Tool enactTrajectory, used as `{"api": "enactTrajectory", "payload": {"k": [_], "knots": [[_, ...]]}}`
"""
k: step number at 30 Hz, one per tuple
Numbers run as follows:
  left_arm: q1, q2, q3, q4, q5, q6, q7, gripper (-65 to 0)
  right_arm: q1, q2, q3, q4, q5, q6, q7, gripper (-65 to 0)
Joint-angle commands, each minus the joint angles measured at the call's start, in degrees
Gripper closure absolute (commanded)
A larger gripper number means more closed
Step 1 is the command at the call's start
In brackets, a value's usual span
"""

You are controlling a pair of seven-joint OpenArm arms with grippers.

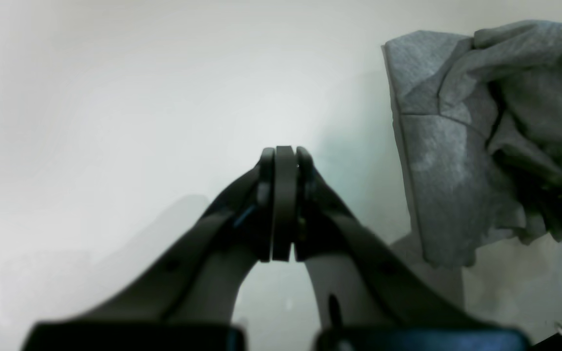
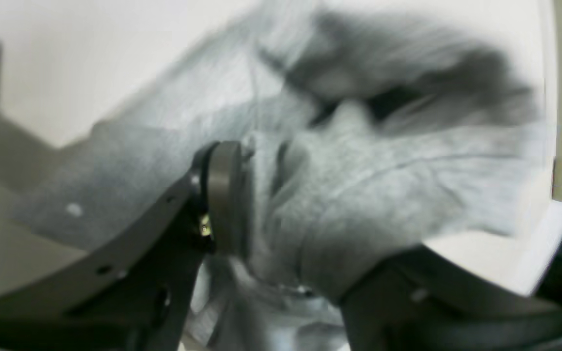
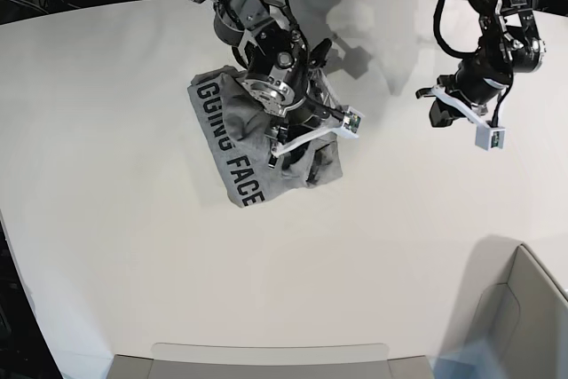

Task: Fold the T-shirt properly
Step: 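Grasp the folded shirt's edge with the right gripper and flip it over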

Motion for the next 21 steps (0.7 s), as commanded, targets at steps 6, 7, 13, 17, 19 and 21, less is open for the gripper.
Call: {"api": "enactTrajectory", "payload": {"k": [6,7,13,17,19,21], "knots": [[-0.4,-0.6,-0.3,-0.8,-0.7,-0.1,-0.9,0.0,1.0,-0.8,0.0,5.6,8.8,0.1,0.9,-18.5],[-0.4,-0.6,-0.2,-0.8,-0.7,-0.1,-0.9,0.0,1.0,-0.8,-0.1,5.5,9.5,0.1,0.9,-18.5],[-0.4,-0.5,-0.4,-0.8,-0.7,-0.1,-1.0,0.0,1.0,-0.8,0.1,6.0,12.7,0.1,1.2,-18.4],[-0.4,-0.5,-0.3,-0.8,-0.8,-0.1,-1.0,0.0,1.9,-0.7,6.2,11.5,12.8,0.1,1.3,-18.3],[-0.5,-0.5,0.1,-0.8,-0.9,-0.1,-1.0,0.0,3.2,-0.4,11.7,12.5,12.8,0.1,1.3,-17.9],[-0.8,-0.5,0.1,-0.8,-0.9,-0.1,-1.0,0.0,4.6,0.9,17.5,11.9,12.8,0.1,1.0,-13.4]]}}
